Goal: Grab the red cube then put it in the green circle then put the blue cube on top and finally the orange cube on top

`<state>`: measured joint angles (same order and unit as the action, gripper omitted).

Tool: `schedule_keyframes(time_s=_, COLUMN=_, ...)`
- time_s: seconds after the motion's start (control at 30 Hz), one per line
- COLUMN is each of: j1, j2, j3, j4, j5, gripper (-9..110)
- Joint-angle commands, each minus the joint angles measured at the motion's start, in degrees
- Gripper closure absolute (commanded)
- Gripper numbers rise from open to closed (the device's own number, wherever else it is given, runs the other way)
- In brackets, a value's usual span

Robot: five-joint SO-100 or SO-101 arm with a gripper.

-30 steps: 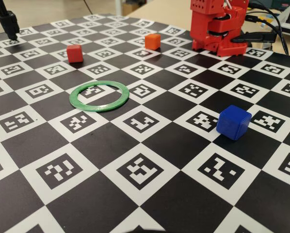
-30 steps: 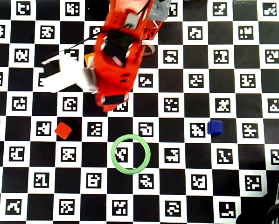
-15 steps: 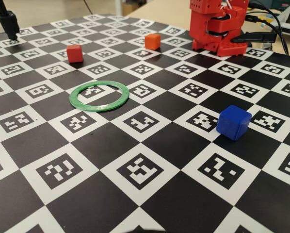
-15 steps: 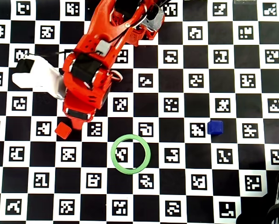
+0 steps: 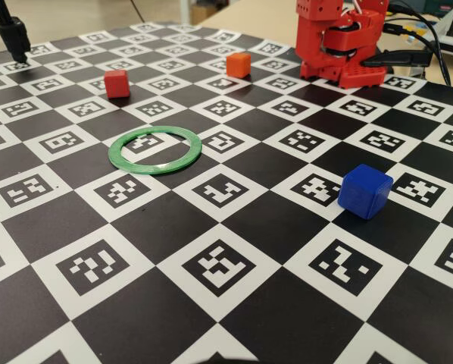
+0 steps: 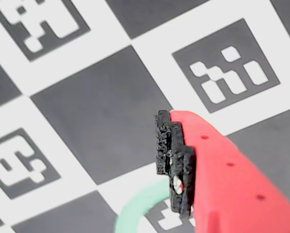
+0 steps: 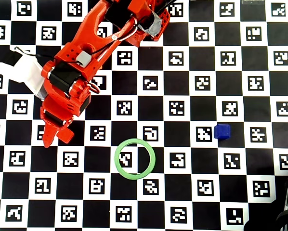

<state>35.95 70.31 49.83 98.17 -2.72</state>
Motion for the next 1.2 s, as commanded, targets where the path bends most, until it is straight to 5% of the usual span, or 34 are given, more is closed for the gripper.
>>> schedule_keyframes(time_s=0.0, j1=1.05, j2=0.35, j3=-4.04, j4=-0.44, j5=0.18, gripper=53)
schedule_keyframes(time_s=1.17, j1=-0.97, j2=-5.01, j3=21.27, j4=-23.20, j5=4.22, gripper=53)
